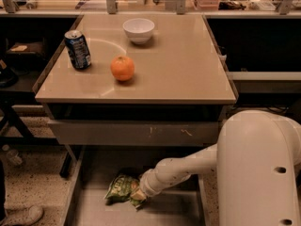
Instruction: Pick green jalapeno chip bag from middle drawer and place on counter
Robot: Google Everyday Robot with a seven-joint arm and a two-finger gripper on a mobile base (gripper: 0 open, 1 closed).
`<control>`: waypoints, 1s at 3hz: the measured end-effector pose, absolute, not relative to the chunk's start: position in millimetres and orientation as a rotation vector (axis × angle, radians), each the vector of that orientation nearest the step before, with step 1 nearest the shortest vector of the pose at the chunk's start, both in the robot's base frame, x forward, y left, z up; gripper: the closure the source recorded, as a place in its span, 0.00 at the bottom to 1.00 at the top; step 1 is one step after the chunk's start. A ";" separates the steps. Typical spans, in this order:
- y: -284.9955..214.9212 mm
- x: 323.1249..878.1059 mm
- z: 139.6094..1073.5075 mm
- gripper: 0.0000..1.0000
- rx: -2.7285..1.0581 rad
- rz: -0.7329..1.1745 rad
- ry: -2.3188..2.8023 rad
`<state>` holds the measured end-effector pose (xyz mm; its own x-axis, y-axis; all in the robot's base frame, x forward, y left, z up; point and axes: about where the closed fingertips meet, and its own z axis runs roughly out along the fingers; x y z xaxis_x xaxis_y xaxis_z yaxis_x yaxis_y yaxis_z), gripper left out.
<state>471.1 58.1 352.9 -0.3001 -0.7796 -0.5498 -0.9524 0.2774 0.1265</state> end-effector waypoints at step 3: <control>46.5 448.8 396.8 1.00 -1.522 0.685 2.161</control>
Offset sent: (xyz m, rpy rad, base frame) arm -0.0174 -0.0082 0.0385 0.0630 0.0104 -0.0053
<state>448.8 46.5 396.8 -0.3209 -0.7453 -0.5844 -0.9459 0.2837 0.1577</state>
